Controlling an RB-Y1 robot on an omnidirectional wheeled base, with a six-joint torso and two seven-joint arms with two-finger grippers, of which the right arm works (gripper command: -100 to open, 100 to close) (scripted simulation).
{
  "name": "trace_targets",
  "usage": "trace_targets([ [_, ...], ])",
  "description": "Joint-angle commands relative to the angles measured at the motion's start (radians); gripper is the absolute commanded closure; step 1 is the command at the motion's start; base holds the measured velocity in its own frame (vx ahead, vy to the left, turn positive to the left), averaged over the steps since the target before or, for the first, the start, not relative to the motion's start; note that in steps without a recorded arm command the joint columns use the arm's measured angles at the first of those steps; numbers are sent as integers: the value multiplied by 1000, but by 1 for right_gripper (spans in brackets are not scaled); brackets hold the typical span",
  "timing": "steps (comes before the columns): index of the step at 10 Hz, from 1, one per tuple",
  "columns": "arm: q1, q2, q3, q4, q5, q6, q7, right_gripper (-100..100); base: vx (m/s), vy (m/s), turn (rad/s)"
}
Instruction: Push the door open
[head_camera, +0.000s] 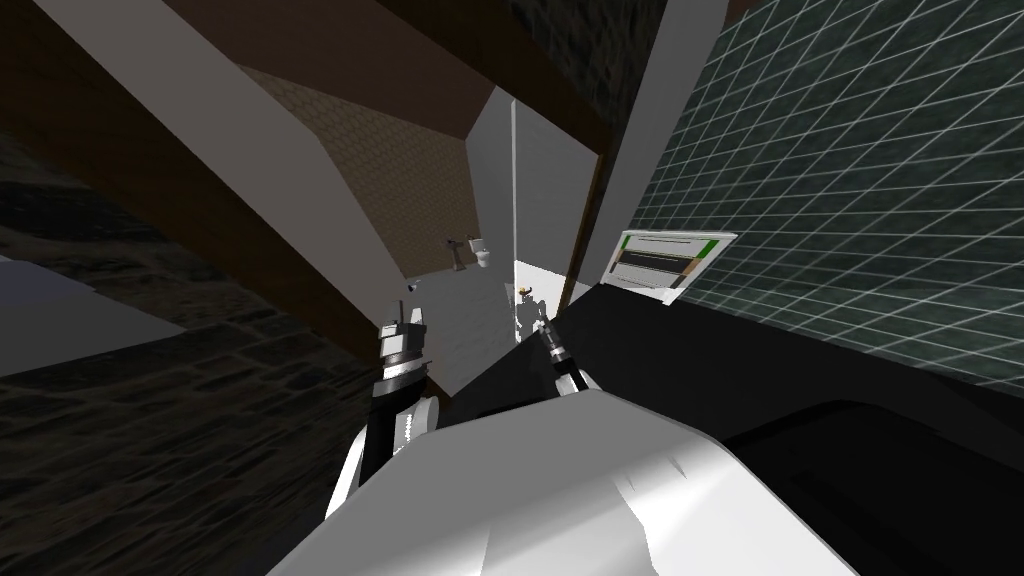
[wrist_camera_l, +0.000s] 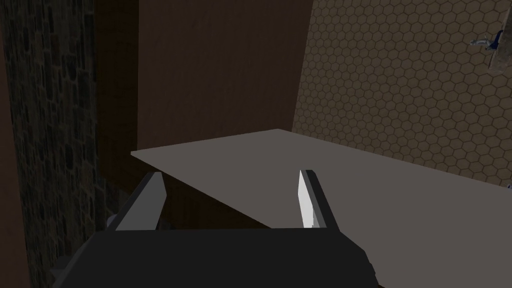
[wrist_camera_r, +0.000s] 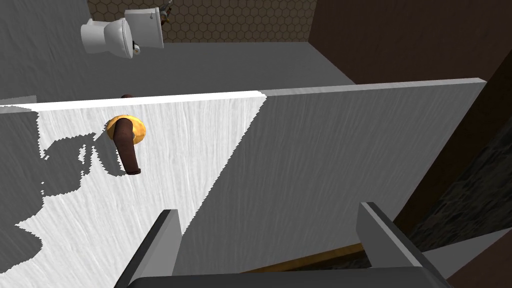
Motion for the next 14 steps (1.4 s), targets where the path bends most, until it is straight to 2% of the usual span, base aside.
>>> trace_targets([
  [1, -14, -4, 7, 39, -5, -13, -4, -100, 69, -105, 75],
  [3, -34, -11, 21, 93, -14, -26, -10, -100, 104, -96, 110],
  [4, -34, -11, 21, 93, -14, -26, -10, -100, 92, -87, 57],
  [14, -104, -34, 70, 281, -46, -71, -29, -100, 76, -87, 76],
])
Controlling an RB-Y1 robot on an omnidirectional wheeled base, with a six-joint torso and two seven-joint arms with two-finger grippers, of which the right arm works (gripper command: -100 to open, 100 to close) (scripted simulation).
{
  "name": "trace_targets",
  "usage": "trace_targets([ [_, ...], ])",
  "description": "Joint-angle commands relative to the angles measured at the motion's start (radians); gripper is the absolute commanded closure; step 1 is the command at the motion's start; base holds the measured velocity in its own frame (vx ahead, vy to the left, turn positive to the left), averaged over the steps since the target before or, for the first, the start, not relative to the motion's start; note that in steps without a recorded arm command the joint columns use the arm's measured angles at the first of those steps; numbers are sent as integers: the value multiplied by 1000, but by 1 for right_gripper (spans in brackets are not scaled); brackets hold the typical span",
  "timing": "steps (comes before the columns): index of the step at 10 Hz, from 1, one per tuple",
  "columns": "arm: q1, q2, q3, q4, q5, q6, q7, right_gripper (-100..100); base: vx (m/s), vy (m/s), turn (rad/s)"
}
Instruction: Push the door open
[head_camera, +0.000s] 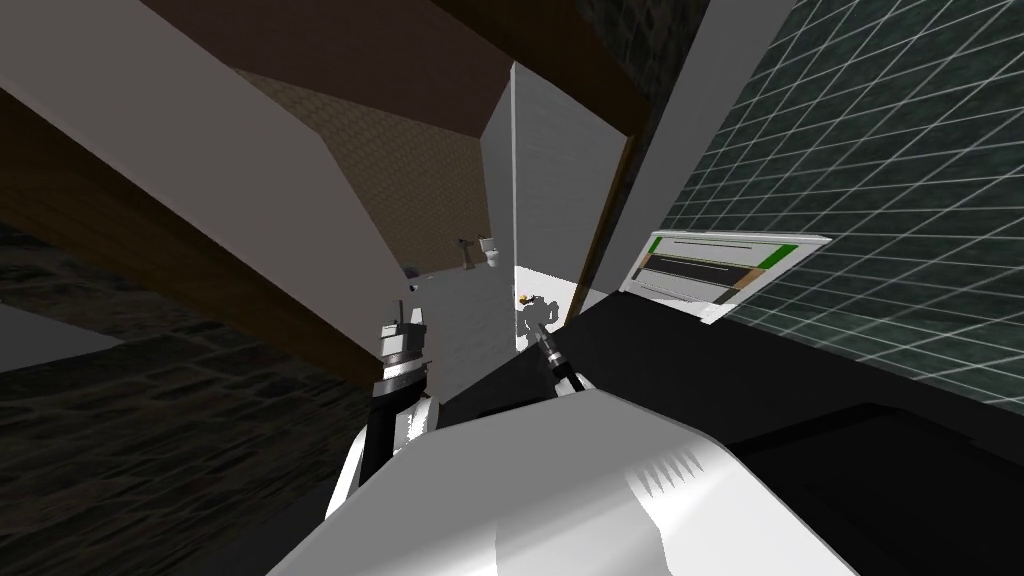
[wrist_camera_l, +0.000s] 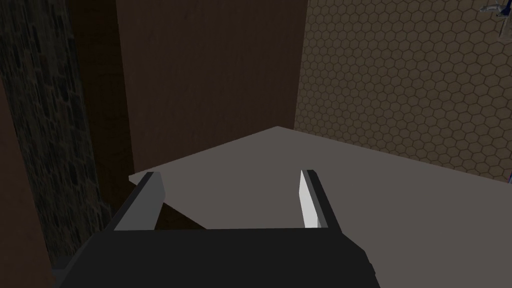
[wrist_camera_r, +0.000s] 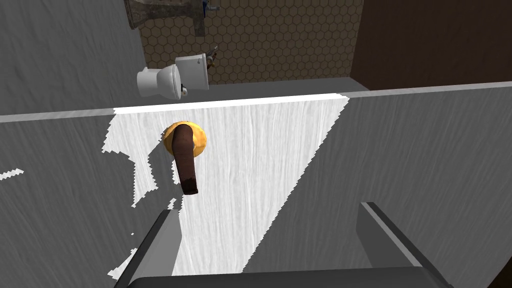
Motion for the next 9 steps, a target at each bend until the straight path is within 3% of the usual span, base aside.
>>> trace_targets([
  [1, -16, -1, 11, 41, -6, -10, -2, -100, 67, -117, 96],
  [9, -72, -19, 50, 193, -32, -46, -18, -100, 92, -114, 84],
])
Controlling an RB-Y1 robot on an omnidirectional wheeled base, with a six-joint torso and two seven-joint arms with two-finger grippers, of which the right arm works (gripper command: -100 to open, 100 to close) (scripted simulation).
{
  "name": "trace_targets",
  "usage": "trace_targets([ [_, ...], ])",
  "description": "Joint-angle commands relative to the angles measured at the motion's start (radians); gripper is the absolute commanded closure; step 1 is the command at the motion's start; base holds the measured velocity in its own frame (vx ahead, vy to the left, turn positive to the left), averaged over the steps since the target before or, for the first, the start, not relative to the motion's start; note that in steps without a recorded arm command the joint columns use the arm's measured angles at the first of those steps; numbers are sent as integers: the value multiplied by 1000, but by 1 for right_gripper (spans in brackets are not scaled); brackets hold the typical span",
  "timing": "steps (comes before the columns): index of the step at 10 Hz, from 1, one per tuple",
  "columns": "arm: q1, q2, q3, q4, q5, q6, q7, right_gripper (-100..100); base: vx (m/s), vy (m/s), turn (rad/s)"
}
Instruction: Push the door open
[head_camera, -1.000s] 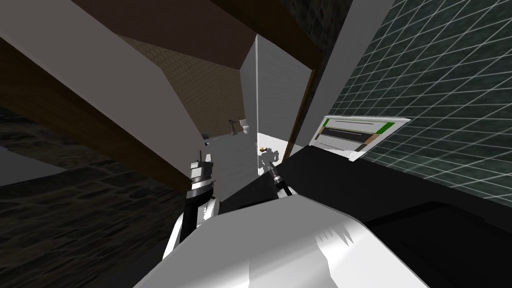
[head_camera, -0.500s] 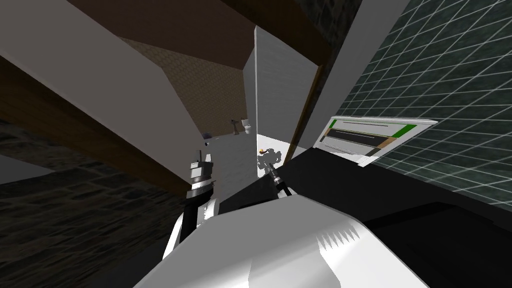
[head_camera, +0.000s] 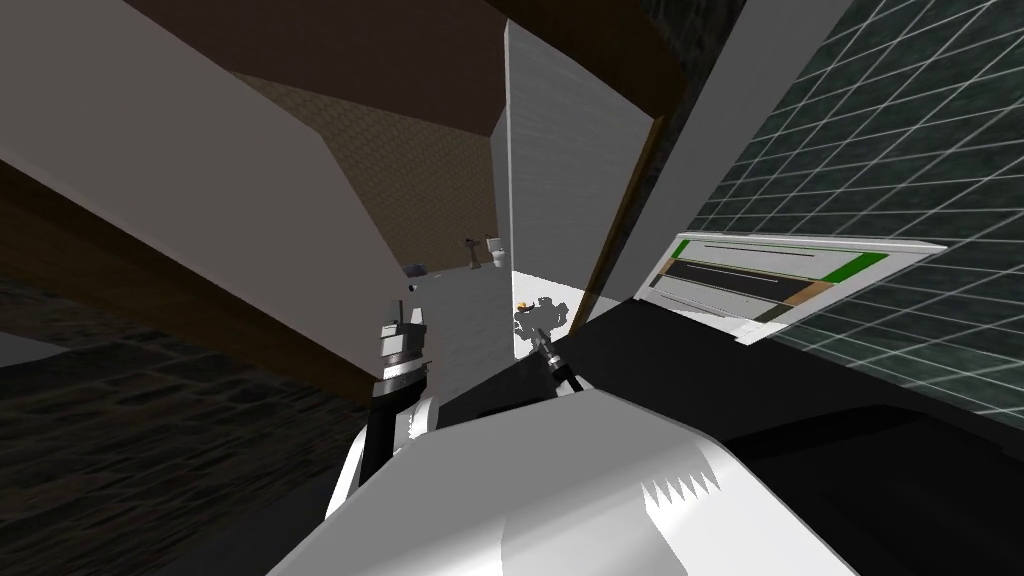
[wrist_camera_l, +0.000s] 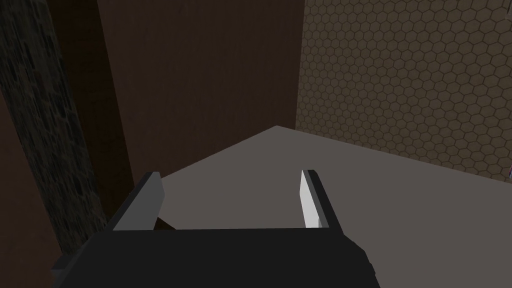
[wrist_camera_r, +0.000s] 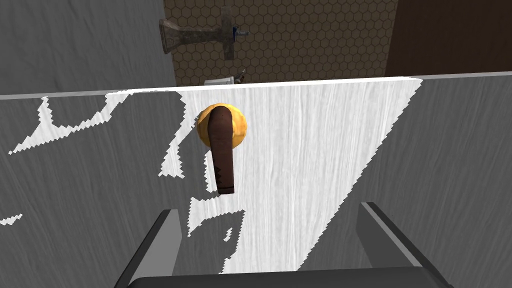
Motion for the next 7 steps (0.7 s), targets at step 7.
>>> trace_targets([
  [7, -50, -13, 34, 134, -22, -32, -13, -100, 92, -112, 73],
])
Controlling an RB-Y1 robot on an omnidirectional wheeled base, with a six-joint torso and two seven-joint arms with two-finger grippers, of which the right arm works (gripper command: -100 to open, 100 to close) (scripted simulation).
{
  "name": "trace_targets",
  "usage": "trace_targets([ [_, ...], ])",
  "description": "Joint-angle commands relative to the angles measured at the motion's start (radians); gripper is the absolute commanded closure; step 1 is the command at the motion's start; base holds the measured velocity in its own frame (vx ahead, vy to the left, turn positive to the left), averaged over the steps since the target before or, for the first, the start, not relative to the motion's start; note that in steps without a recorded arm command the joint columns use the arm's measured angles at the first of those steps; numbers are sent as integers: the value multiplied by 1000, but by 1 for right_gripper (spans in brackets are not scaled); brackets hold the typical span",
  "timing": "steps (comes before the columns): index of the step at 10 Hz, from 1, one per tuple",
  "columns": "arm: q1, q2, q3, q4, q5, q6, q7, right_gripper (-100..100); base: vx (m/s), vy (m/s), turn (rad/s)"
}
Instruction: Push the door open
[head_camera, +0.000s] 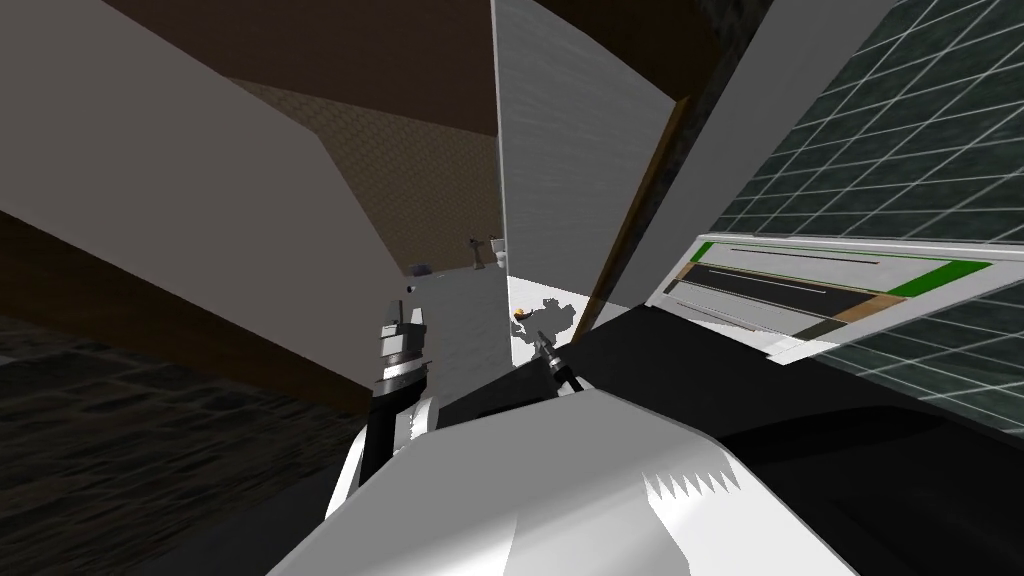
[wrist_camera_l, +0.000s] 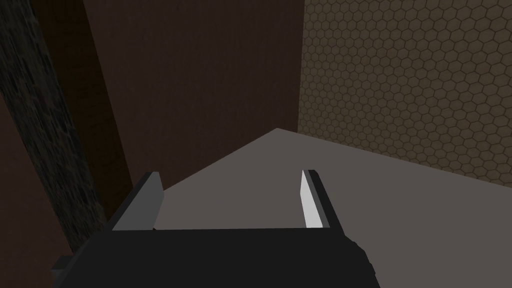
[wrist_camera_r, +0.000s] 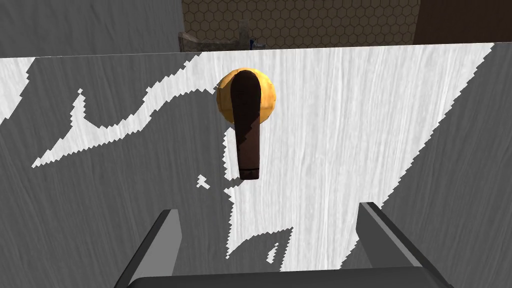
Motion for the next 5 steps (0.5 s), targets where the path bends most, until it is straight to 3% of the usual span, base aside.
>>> trace_targets([
  [1, 0, 0, 0, 0, 0, 0, 0, -100, 42, -37, 15],
  [5, -9, 14, -12, 22, -1, -7, 7, -100, 181, 23, 31],
])
